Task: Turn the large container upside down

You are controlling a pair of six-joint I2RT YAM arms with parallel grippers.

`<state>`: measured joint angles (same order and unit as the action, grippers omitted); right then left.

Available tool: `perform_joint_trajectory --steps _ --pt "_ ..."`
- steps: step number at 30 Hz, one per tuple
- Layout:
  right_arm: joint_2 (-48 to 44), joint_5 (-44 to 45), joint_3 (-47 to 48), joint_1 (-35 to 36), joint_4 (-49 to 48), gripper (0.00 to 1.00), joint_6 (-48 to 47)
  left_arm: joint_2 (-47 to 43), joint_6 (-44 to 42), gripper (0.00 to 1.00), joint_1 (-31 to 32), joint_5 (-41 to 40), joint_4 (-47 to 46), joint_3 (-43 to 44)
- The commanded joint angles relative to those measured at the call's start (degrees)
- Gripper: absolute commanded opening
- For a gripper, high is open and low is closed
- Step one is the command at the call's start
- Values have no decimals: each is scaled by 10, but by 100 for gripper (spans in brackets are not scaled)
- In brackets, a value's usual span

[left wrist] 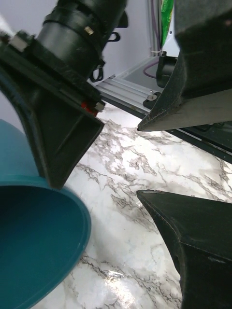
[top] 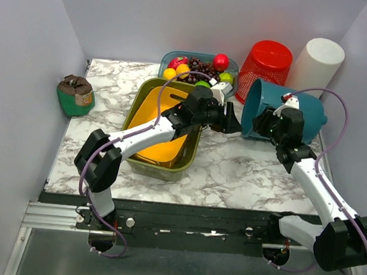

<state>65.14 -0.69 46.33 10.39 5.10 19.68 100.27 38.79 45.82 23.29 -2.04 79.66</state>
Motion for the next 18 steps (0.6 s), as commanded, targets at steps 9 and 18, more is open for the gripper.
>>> perform_joint_trajectory --steps 9,18 --pt "28 252 39 83 17 46 34 -42 -6 61 -9 -25 -17 -29" --pt "52 297 43 125 17 16 3 -56 -6 61 -18 -24 -21 -50"
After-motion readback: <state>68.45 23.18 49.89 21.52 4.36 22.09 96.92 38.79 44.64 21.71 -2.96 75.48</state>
